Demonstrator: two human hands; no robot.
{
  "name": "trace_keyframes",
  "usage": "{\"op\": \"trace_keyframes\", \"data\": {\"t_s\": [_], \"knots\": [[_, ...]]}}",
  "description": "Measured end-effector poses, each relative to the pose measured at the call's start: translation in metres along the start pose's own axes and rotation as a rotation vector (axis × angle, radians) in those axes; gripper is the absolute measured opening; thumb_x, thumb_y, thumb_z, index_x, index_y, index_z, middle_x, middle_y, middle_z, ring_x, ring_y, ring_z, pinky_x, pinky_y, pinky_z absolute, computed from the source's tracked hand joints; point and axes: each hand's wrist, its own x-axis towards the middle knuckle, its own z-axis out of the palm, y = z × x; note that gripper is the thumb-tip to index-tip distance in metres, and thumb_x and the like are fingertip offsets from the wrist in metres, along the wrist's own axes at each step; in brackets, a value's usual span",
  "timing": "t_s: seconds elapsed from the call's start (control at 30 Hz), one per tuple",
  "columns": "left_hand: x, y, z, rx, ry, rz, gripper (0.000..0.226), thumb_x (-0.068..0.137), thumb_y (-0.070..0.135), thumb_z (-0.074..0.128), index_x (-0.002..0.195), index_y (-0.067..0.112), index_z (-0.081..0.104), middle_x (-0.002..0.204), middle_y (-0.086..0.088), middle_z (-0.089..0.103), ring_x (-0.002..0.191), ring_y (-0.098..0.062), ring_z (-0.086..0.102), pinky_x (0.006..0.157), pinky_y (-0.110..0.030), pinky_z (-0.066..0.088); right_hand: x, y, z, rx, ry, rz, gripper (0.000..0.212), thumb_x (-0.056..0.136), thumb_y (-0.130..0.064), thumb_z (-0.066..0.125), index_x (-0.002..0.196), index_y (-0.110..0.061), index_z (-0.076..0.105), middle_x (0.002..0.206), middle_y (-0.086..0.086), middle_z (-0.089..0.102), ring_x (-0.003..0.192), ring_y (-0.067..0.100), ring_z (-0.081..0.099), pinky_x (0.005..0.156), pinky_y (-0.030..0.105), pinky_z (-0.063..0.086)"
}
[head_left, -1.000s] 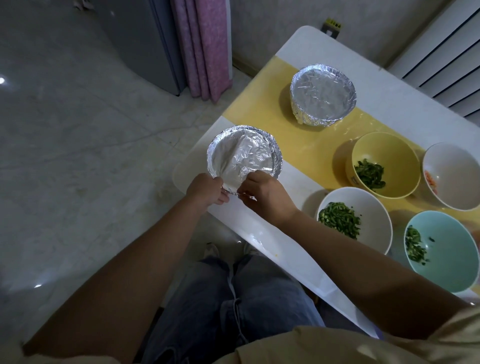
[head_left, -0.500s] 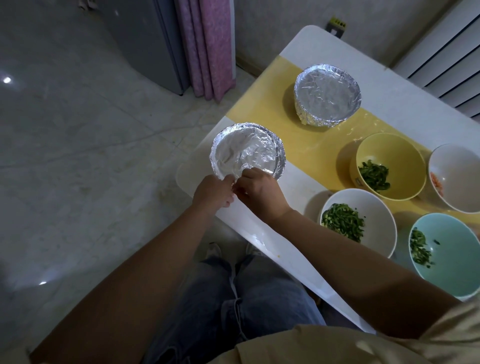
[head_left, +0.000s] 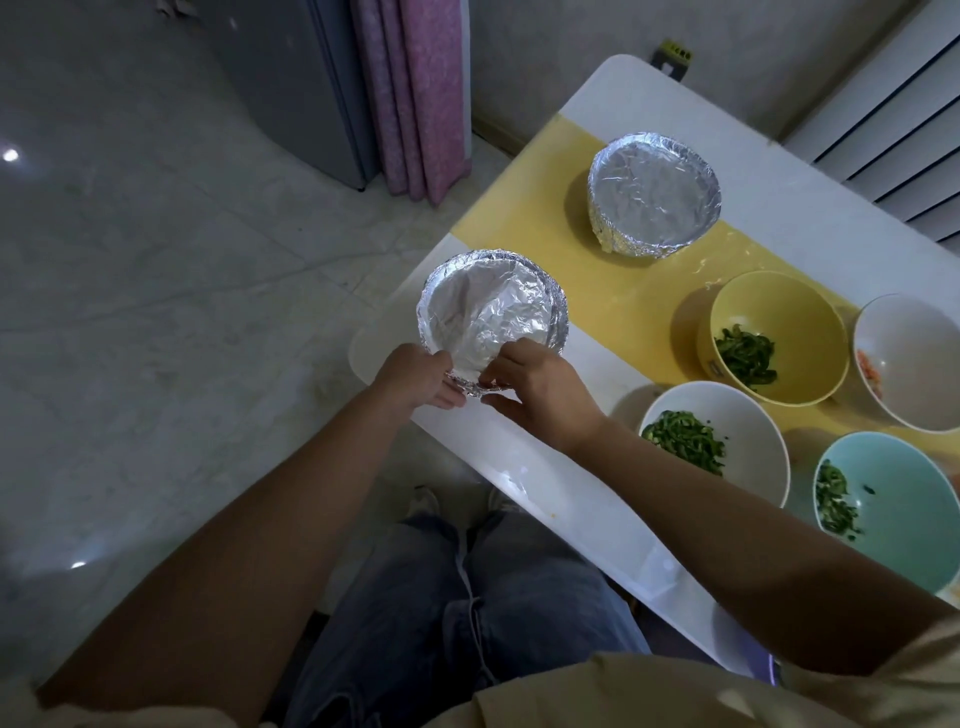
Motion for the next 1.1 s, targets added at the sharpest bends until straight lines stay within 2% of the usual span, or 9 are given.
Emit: {"op": "trace_keyframes", "data": {"t_s": [0.1,0.23,0.47,0.57,0.67,0.73,0.9,1.03,1.1], "knots": [[-0.001,-0.004,0.001,0.001,0.039,-0.014,0.026,0.099,0.015,0.043,0.097,-0.009,0.054,0.094,-0.026,0.07,0.054,-0.021,0.068,0.037,-0.013,0.042,0.006,-0.007,0.006,-0.031,0.035,-0.008,0.003,0.078,-0.005,0.069,0.075,-0.006,0.068,0.072,0.008,0.059,0.067,0.03,0.058,0.054,0.032,0.046],[0.004,-0.014,0.003,-0.069,0.055,-0.086,0.055,0.091,0.049,0.057,0.092,-0.005,0.066,0.083,-0.016,0.073,0.073,-0.032,0.073,0.076,-0.037,0.06,0.015,-0.02,0.01,-0.061,0.085,0.035,0.011,0.069,0.003,0.073,0.067,-0.005,0.066,0.064,0.008,0.057,0.057,0.029,0.057,0.047,0.028,0.046],[0.006,-0.012,0.012,0.006,0.007,-0.044,0.018,0.096,0.004,0.044,0.098,-0.007,0.058,0.053,-0.005,0.067,0.057,-0.02,0.069,0.065,-0.028,0.055,0.018,-0.028,0.016,-0.058,0.057,0.036,0.015,0.068,0.0,0.076,0.06,-0.006,0.065,0.059,0.009,0.053,0.051,0.03,0.055,0.044,0.03,0.046],[0.0,-0.01,0.013,0.017,0.02,-0.052,0.016,0.095,0.009,0.04,0.09,0.002,0.053,0.073,-0.013,0.066,0.066,-0.024,0.063,0.044,-0.019,0.037,0.018,-0.026,0.015,-0.055,0.051,0.037,0.016,0.069,0.0,0.076,0.06,-0.005,0.064,0.058,0.009,0.053,0.051,0.03,0.055,0.044,0.029,0.046],[0.002,-0.011,0.013,0.003,0.05,-0.062,0.02,0.096,0.015,0.038,0.089,0.002,0.052,0.087,-0.016,0.067,0.077,-0.029,0.067,0.051,-0.025,0.034,0.019,-0.026,0.015,-0.061,0.053,0.044,0.013,0.069,0.002,0.074,0.061,-0.005,0.066,0.059,0.009,0.054,0.053,0.03,0.056,0.045,0.03,0.047],[0.008,-0.011,0.011,0.049,0.084,-0.046,0.024,0.097,0.015,0.039,0.084,0.0,0.053,0.09,-0.02,0.072,0.087,-0.031,0.071,0.051,-0.026,0.035,0.02,-0.026,0.016,-0.057,0.059,0.049,0.012,0.071,-0.001,0.073,0.062,-0.005,0.067,0.06,0.009,0.056,0.054,0.03,0.057,0.046,0.03,0.048],[0.01,-0.01,0.005,0.121,0.048,-0.007,0.031,0.098,0.013,0.037,0.076,0.0,0.054,0.052,-0.003,0.068,0.045,-0.011,0.065,0.04,-0.016,0.038,0.016,-0.022,0.009,-0.039,0.012,0.029,0.02,0.071,-0.016,0.082,0.08,-0.006,0.067,0.072,0.008,0.061,0.066,0.028,0.059,0.055,0.03,0.046],[0.013,-0.012,-0.001,0.055,0.077,0.027,0.027,0.096,0.013,0.039,0.082,-0.002,0.056,0.073,-0.017,0.073,0.07,-0.029,0.073,0.068,-0.028,0.055,0.006,-0.008,-0.001,-0.075,-0.031,0.025,0.022,0.067,-0.008,0.08,0.08,-0.008,0.063,0.078,0.007,0.059,0.071,0.03,0.057,0.055,0.033,0.047],[0.012,-0.014,-0.001,0.017,0.134,0.045,0.027,0.095,0.017,0.043,0.08,0.0,0.057,0.081,-0.018,0.073,0.066,-0.029,0.071,0.054,-0.02,0.054,0.003,-0.005,-0.002,-0.074,-0.02,0.018,0.015,0.069,-0.001,0.073,0.075,-0.009,0.062,0.074,0.006,0.057,0.07,0.029,0.056,0.054,0.032,0.045]]}}
